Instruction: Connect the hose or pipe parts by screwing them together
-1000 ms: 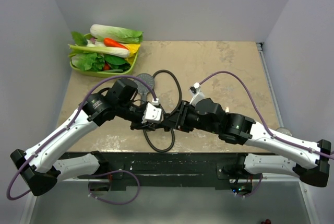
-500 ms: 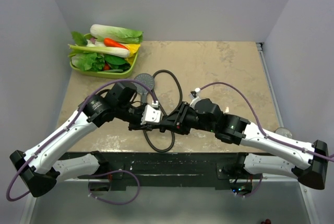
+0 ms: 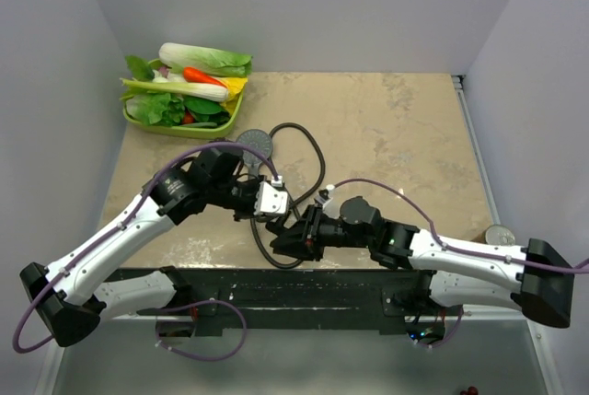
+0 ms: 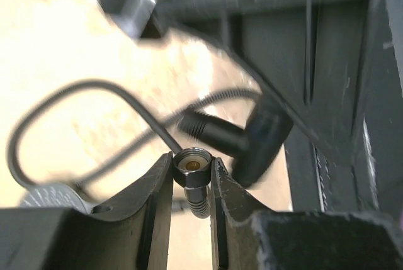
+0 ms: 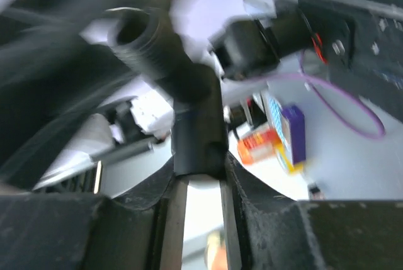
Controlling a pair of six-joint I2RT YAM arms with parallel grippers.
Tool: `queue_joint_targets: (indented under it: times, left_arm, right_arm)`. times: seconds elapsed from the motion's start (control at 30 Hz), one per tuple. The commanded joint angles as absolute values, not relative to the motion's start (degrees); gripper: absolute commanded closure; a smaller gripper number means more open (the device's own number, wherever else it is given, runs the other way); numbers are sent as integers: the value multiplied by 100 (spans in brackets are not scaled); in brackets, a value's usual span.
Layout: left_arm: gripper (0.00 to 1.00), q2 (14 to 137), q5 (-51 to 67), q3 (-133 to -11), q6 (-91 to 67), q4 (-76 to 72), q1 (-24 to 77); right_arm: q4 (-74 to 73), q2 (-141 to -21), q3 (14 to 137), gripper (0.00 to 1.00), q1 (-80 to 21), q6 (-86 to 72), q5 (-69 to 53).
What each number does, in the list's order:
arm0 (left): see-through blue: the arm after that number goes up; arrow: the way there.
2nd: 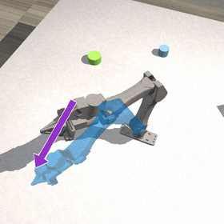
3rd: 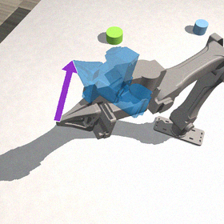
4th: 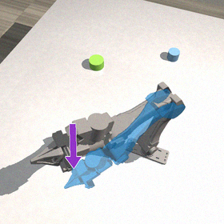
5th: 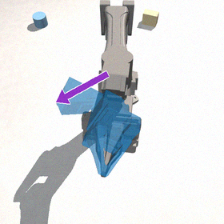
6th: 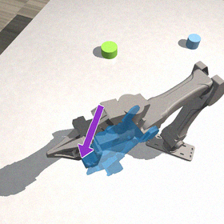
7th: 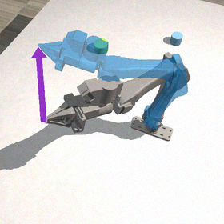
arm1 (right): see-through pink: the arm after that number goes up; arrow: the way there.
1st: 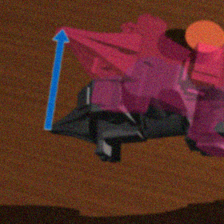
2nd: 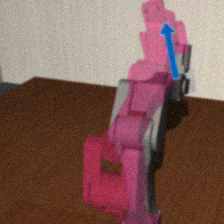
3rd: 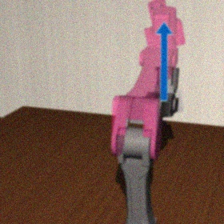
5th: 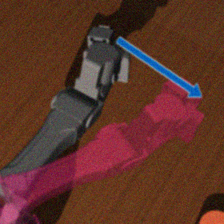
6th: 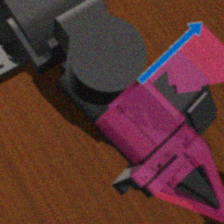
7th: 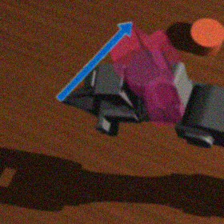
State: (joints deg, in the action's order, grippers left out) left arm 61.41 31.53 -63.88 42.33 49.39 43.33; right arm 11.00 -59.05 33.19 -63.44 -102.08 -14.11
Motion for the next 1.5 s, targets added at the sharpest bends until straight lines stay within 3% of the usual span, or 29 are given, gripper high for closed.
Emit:
queue_joint_targets:
  times: [0.0, 0.13, 0.3, 0.4, 0.6, 0.63, 0.67, 0.7, 0.8, 1.0, 1.27, 1.47]
  left_arm:
    - [100, 6082, 3963, -6530, 4779, 4138, 4430]
    - [100, 6003, 3990, -6373, 5255, 4569, 4474]
    - [100, 5757, 3351, -5617, 5730, 4729, 4474]
    - [100, 5809, 3016, -5195, 5836, 4781, 4474]
    - [100, 6196, 2479, -4799, 5704, 4992, 4447]
    - [100, 6205, 2461, -4773, 5678, 4992, 4447]
    - [100, 6214, 2444, -4755, 5678, 4983, 4439]
    - [100, 6223, 2382, -4720, 5643, 4966, 4438]
    - [100, 6319, 2285, -4588, 5511, 4826, 4351]
    - [100, 6530, 2496, -4351, 5528, 4632, 3763]
    - [100, 6943, 2479, -4394, 5572, 4579, 3147]
    - [100, 7180, 2391, -4465, 5415, 4255, 3094]
  right_arm:
    - [2283, -6275, 2918, 100, -6241, -10494, -2056]
    - [1875, -6355, 3127, 100, -5960, -9732, -2443]
    - [-1406, -6021, 3901, 100, -5495, -7483, -1979]
    - [-2998, -6336, 4560, 100, -5396, -6226, -1069]
    - [-4778, -7048, 5510, 100, -5826, -4660, 683]
    - [-4912, -7058, 5537, 98, -5923, -4580, 825]
    - [-5078, -7049, 5520, 81, -6115, -4475, 913]
    - [-5106, -7023, 5485, 71, -6222, -4439, 940]
    - [-4923, -6944, 5283, 58, -6722, -4447, 1055]
    - [-3843, -7066, 4852, 56, -7426, -4597, 1239]
    - [-2595, -8329, 4957, 55, -7637, -4623, 1494]
    - [-2479, -9149, 5133, 55, -7699, -4764, 1477]
